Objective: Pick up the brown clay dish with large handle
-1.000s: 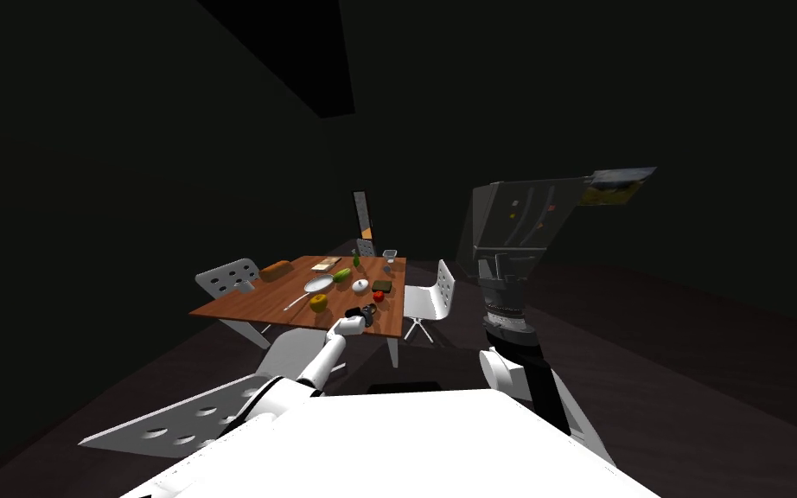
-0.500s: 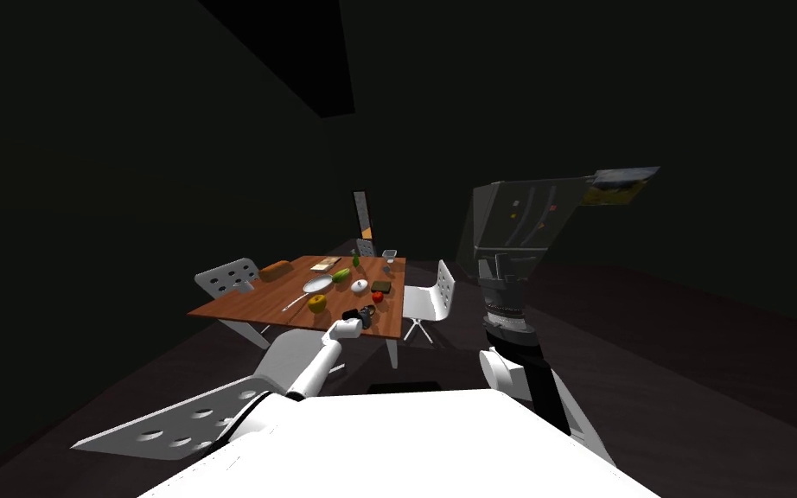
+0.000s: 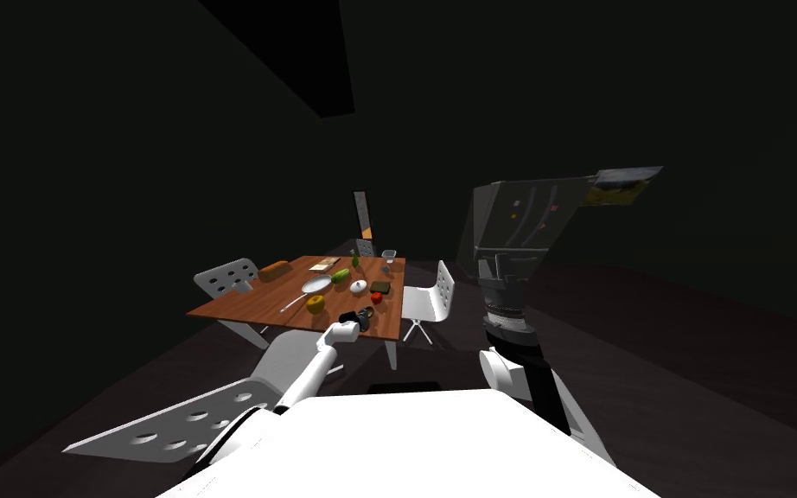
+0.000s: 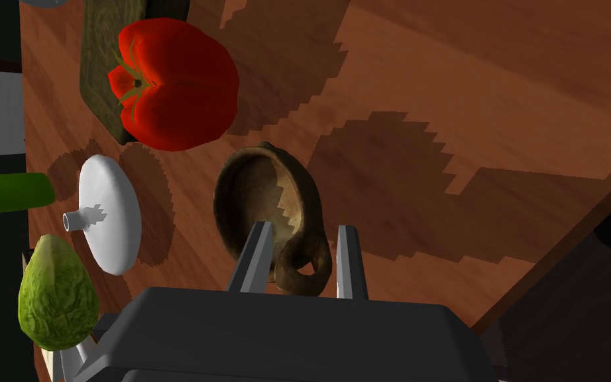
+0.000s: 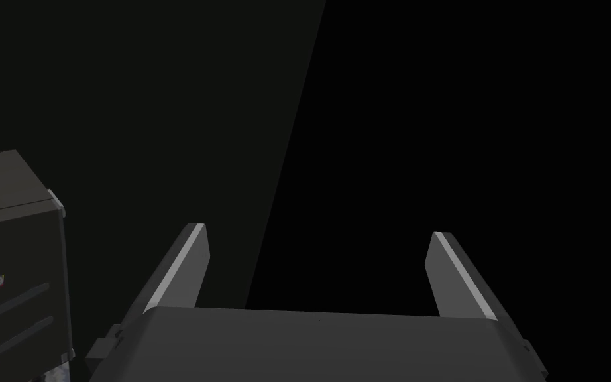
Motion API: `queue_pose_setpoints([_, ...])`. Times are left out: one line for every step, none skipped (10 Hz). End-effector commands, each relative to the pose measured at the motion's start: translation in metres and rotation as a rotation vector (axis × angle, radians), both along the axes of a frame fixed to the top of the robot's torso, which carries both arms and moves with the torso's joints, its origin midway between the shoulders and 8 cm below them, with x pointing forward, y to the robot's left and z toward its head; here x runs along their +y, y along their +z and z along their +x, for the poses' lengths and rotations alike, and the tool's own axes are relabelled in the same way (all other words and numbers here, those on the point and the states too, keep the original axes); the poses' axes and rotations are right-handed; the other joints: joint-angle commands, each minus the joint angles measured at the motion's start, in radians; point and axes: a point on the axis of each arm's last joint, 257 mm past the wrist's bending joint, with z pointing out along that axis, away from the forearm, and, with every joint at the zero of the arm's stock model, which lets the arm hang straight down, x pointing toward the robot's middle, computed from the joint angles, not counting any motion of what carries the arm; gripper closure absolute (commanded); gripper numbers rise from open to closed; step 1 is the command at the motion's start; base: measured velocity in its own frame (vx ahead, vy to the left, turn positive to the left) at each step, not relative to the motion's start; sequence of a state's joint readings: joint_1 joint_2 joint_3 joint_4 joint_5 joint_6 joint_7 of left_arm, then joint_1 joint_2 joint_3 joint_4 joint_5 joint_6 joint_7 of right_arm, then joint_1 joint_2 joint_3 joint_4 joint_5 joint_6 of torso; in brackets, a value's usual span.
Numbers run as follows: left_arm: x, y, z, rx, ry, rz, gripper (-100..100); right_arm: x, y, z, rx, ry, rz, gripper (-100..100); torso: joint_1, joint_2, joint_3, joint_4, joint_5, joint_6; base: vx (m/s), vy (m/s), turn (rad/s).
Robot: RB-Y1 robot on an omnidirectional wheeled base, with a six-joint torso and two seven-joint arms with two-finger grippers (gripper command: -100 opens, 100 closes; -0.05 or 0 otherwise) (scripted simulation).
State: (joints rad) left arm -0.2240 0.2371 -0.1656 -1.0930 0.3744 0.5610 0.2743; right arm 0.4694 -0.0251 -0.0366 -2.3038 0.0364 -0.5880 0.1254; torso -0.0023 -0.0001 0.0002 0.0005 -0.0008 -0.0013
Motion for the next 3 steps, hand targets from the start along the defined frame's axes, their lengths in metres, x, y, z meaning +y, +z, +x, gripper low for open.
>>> queue_pose_setpoints([-0.0045, 0.0087, 0.0034, -0.02, -0.006, -0.004, 100, 0.0, 0.0, 0.0, 0.0, 0.0, 0.0, 0, 0.0, 0.0, 0.0, 0.0, 0.0, 0.0, 0.005, -0.007, 0.004])
queue_pose_setpoints([-0.0027, 0.0063, 0.0005, -0.01, -0.004, -0.002, 100, 0.0, 0.0, 0.0, 0.0, 0.0, 0.0, 0, 0.0, 0.0, 0.001, 0.001, 0.0, 0.0, 0.0, 0.0, 0.0])
queue_pose_setpoints([-0.0036, 0.0078, 0.0012, -0.012, -0.004, -0.003, 0, 0.0, 0.0, 0.0, 0.0, 0.0, 0.0, 0, 0.001, 0.001, 0.0, 0.0, 0.0, 0.0, 0.0, 0.0, 0.0])
